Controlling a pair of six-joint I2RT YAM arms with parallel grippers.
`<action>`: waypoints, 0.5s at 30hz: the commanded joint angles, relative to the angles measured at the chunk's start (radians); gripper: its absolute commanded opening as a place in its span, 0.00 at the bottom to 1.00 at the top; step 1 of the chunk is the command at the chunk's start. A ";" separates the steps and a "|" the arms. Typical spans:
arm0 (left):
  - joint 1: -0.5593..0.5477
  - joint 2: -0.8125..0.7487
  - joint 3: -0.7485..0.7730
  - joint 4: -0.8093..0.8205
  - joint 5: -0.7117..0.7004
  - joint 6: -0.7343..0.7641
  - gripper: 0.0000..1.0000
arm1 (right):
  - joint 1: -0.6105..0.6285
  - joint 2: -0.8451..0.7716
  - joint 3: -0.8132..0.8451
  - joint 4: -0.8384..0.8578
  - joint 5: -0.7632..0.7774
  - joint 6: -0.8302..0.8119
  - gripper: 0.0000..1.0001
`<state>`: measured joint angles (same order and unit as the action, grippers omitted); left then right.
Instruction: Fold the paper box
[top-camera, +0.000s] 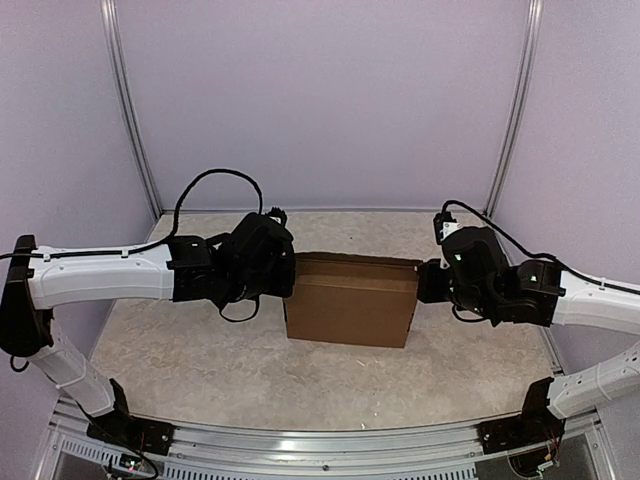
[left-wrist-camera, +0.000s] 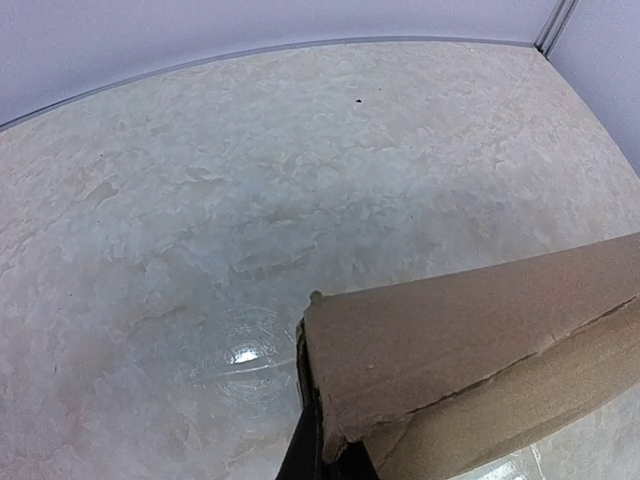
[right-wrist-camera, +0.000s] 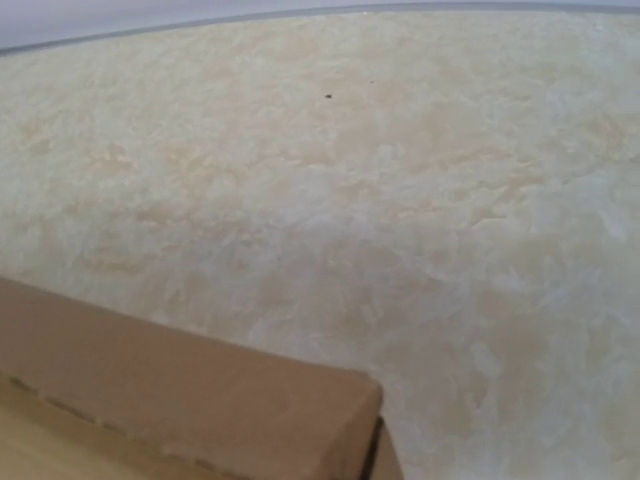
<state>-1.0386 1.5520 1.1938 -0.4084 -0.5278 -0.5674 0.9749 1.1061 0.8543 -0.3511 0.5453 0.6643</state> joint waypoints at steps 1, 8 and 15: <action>-0.009 0.046 -0.055 -0.123 0.083 0.009 0.00 | 0.009 0.025 -0.026 0.010 -0.021 0.007 0.00; -0.011 0.046 -0.053 -0.123 0.086 0.005 0.00 | 0.016 0.049 -0.085 0.073 -0.075 0.061 0.00; -0.011 0.048 -0.053 -0.120 0.099 -0.001 0.00 | 0.057 0.081 -0.139 0.089 -0.060 0.114 0.00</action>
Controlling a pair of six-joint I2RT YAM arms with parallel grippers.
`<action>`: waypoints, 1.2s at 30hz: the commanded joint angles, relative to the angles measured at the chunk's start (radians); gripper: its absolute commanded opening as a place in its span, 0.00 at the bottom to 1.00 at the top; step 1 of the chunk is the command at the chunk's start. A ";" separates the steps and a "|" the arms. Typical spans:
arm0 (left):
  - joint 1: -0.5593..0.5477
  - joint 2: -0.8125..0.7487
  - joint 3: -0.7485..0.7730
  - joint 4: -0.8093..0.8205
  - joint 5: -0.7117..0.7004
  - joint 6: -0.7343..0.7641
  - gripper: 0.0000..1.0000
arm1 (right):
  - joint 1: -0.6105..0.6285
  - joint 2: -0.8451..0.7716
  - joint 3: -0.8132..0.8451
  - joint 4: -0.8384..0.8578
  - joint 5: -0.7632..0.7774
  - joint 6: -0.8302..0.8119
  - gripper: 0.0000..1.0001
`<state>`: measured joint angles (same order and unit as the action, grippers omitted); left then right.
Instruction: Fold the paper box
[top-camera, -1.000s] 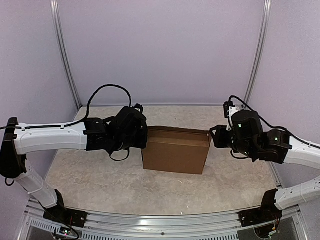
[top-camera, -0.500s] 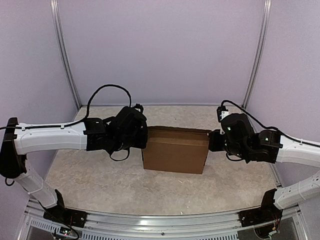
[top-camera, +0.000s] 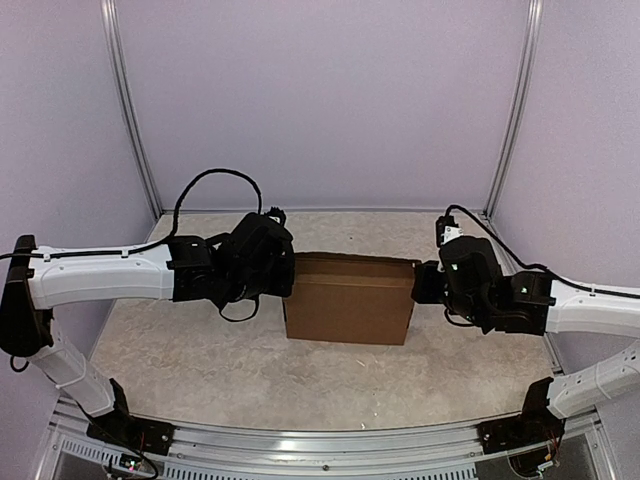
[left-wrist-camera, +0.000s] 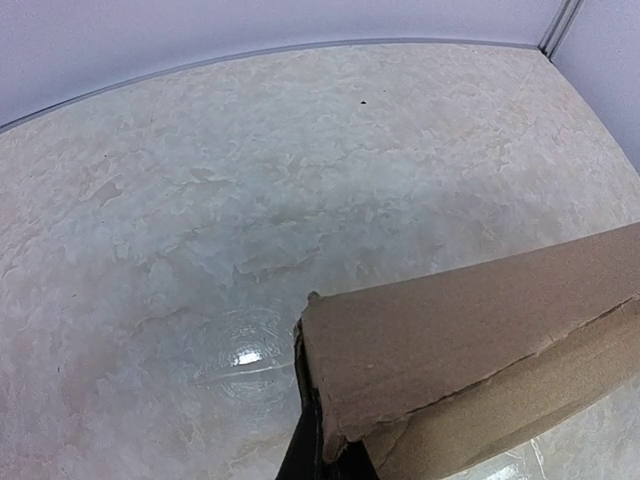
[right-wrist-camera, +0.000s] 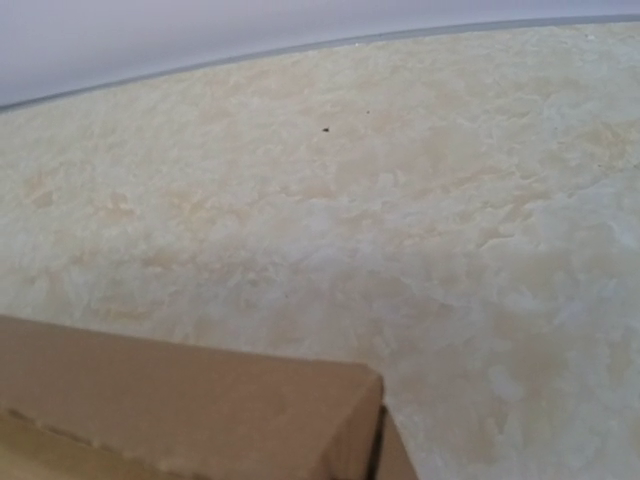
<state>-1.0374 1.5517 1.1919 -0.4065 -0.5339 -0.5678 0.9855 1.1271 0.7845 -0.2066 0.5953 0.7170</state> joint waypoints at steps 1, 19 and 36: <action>-0.011 0.050 -0.051 -0.122 0.108 -0.003 0.00 | 0.049 0.064 -0.076 -0.057 -0.105 0.068 0.00; -0.012 -0.041 -0.093 -0.125 0.150 0.051 0.35 | 0.054 0.095 -0.117 -0.079 -0.056 0.081 0.00; 0.148 -0.363 -0.161 -0.029 0.555 0.188 0.64 | 0.054 0.128 -0.130 -0.045 -0.037 0.057 0.00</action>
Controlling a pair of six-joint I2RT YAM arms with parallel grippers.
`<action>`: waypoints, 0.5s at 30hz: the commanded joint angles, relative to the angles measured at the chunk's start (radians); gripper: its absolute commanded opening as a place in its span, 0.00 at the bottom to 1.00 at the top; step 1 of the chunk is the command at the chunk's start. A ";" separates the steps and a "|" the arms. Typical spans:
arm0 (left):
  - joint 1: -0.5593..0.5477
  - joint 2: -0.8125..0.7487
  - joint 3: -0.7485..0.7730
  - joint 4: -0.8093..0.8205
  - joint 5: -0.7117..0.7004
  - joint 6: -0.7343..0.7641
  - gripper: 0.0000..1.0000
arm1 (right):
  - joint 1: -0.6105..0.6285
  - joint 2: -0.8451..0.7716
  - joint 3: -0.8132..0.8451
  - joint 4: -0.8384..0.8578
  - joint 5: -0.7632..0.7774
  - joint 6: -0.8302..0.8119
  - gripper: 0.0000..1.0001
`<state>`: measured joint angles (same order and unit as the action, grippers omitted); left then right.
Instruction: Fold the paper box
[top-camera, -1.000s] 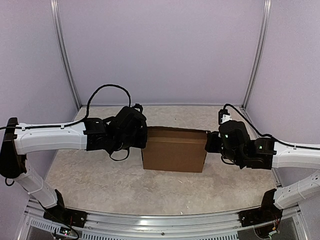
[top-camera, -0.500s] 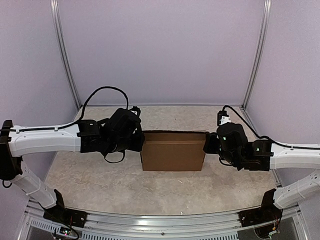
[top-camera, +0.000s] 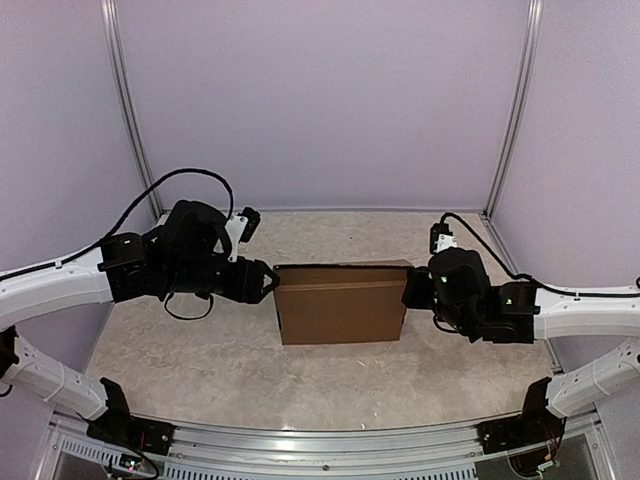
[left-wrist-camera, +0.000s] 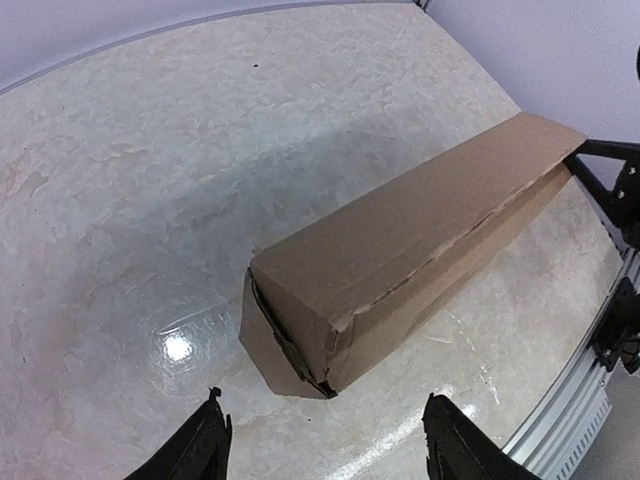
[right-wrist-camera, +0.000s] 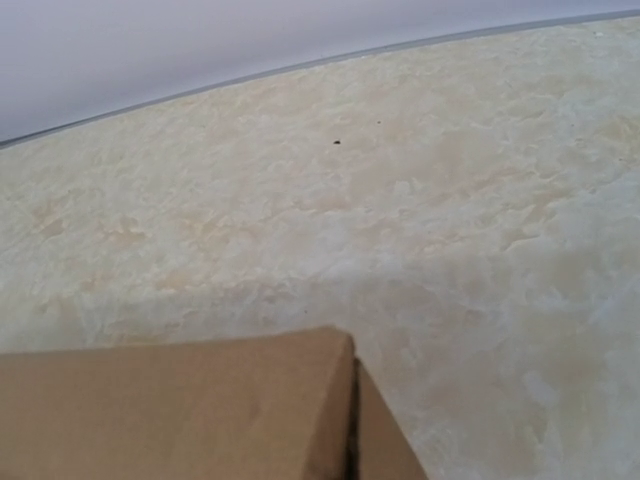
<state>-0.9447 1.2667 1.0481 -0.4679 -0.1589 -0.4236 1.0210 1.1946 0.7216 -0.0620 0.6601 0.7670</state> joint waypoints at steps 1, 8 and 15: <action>0.063 -0.095 -0.016 0.040 0.191 0.048 0.63 | 0.019 0.062 -0.065 -0.187 -0.102 0.004 0.00; 0.202 -0.117 0.014 0.142 0.317 0.055 0.12 | 0.018 0.075 -0.062 -0.173 -0.106 -0.015 0.00; 0.252 -0.010 0.046 0.262 0.467 0.028 0.00 | 0.018 0.079 -0.057 -0.161 -0.113 -0.024 0.00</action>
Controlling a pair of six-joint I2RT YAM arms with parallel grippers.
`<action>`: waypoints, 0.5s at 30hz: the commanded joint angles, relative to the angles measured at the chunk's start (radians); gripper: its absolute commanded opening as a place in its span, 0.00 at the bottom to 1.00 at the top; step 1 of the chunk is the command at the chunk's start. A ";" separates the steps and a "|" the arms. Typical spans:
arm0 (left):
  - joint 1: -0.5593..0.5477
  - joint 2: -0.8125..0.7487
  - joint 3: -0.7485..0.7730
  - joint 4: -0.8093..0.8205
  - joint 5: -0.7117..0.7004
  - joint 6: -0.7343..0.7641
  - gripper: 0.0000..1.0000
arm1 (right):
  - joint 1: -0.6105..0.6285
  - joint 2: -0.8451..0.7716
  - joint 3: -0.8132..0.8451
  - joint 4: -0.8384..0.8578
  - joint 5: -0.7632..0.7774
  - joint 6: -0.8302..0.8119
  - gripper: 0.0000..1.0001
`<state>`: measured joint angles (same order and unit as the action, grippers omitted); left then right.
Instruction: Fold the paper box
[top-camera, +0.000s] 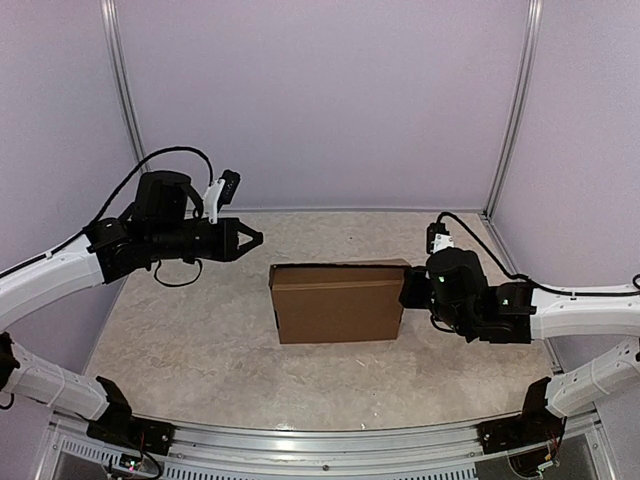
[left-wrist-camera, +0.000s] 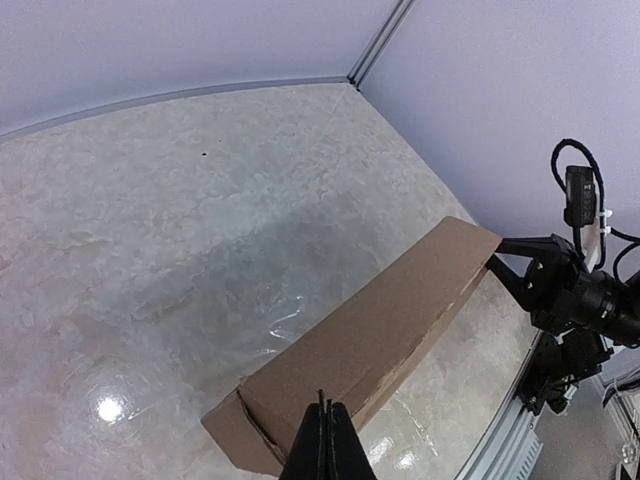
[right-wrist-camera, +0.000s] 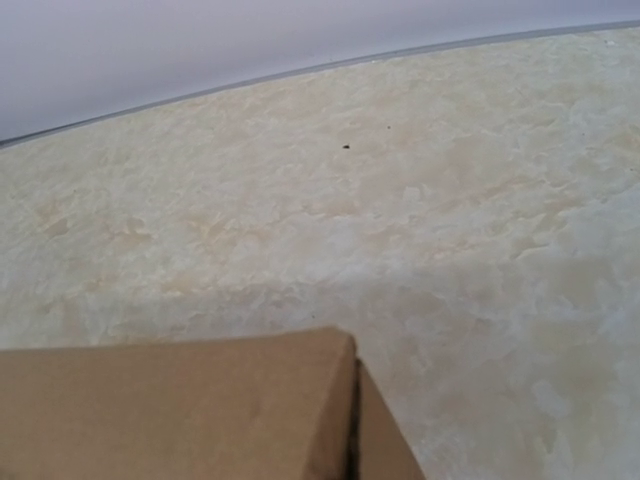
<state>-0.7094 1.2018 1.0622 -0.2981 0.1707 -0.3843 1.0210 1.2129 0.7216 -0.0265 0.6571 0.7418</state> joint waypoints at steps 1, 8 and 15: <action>0.020 0.066 0.032 0.106 0.152 -0.017 0.00 | 0.018 0.060 -0.056 -0.196 -0.110 0.001 0.00; 0.027 0.114 -0.058 0.176 0.212 -0.056 0.00 | 0.018 0.065 -0.056 -0.193 -0.112 0.002 0.00; 0.028 0.114 -0.266 0.286 0.235 -0.122 0.00 | 0.018 0.087 -0.060 -0.187 -0.129 0.007 0.00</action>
<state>-0.6884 1.3071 0.8883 -0.0635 0.3737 -0.4637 1.0210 1.2282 0.7219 -0.0059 0.6510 0.7341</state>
